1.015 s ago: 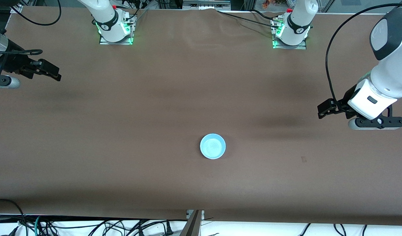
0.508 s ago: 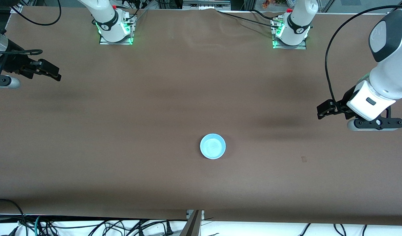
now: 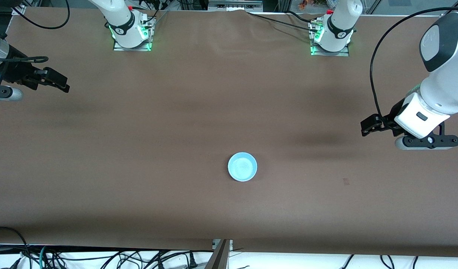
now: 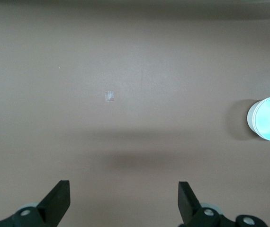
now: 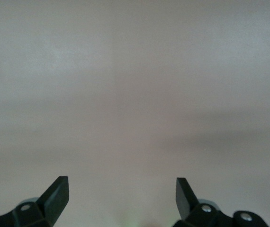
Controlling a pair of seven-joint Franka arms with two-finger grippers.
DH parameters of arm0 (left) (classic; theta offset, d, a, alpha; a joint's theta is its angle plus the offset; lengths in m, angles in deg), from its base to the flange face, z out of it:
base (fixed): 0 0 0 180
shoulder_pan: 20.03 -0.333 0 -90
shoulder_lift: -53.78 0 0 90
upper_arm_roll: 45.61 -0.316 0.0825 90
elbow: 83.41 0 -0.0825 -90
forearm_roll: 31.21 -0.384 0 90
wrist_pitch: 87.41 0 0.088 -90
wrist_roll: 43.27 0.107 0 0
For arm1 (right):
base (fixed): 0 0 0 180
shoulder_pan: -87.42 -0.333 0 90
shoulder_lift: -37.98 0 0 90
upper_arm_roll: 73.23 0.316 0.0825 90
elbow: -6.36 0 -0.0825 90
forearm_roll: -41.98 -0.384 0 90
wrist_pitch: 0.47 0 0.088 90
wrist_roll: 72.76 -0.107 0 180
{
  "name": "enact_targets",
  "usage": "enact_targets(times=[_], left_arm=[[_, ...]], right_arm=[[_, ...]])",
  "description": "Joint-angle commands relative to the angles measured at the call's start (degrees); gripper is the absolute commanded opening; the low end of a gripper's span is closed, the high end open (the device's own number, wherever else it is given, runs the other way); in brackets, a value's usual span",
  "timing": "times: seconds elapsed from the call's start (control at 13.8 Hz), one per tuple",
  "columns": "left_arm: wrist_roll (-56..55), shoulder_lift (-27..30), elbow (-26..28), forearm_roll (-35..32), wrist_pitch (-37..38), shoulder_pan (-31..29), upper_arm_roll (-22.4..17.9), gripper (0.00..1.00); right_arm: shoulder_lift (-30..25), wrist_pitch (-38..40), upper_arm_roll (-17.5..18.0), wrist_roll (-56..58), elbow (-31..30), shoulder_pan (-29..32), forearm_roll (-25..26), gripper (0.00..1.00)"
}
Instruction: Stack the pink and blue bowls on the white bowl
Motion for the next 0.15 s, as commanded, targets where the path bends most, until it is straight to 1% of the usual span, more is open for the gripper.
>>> enact_targets(times=[0.0, 0.07], left_arm=[[-0.3, -0.6, -1.8, 0.7, 1.4, -0.2, 0.0, 1.00], [-0.3, -0.6, -1.8, 0.6, 1.4, -0.2, 0.0, 1.00]], right_arm=[[-0.5, 0.0, 0.0, 0.8, -0.1, 0.1, 0.7, 1.00], [-0.5, -0.1, 0.0, 0.8, -0.1, 0.1, 0.6, 1.00]])
